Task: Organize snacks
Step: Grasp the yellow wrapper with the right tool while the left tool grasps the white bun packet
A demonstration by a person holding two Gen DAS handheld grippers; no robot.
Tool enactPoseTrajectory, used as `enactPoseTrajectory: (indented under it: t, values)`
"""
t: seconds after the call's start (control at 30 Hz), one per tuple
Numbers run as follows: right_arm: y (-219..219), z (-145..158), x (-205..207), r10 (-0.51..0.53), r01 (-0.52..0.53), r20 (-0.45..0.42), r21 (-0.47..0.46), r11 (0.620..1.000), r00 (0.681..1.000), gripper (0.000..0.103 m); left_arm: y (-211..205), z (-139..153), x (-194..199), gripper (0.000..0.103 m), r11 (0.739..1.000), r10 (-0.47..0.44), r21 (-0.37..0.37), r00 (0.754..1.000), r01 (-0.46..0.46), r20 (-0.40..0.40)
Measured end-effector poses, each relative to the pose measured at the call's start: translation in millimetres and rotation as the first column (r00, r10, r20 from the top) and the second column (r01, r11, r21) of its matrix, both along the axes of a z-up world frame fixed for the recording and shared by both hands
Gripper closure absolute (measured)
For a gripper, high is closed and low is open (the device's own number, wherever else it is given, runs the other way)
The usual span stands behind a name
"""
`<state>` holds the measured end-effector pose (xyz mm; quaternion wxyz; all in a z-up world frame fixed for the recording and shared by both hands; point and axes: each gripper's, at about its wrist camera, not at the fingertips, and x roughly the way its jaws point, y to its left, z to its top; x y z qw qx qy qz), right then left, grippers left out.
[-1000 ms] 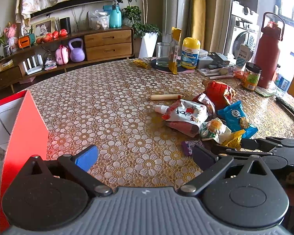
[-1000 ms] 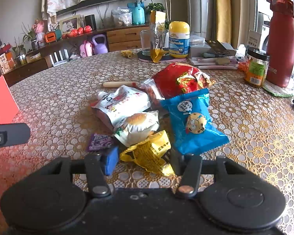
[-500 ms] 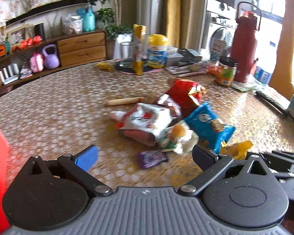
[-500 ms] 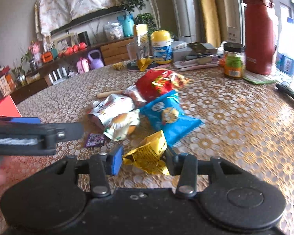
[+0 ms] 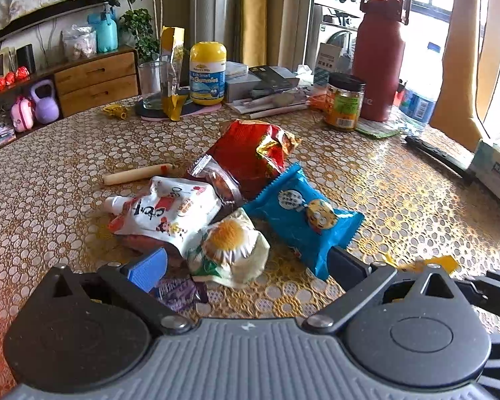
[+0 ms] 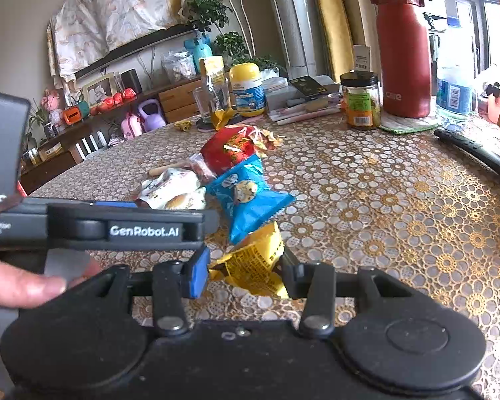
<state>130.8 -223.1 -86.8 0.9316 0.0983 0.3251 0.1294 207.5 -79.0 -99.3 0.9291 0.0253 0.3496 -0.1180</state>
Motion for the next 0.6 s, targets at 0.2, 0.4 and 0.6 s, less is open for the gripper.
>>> enactPoseTrajectory:
  t: [0.2,0.4,0.6]
  values:
    - [-5.1,-2.6,-0.7,-0.011,0.011,-0.005,0.011,1.0,1.0,0.06,-3.5,-8.5,8.6,0.027,0.999,0.008,0.046,1.0,-0.007,-0.026]
    - [-6.5,-2.2,-1.3,-0.015,0.015,-0.007,0.019,1.0,1.0,0.06,-2.2,-11.4,9.5,0.049,0.996,0.031,0.09,0.999,-0.03,-0.008]
    - [-6.9,-1.4,-2.0,-0.019,0.019,-0.004,0.02,1.0,1.0,0.06,3.2,-8.5,4.6,0.057,0.997,0.037,0.061,0.999,-0.037,0.002]
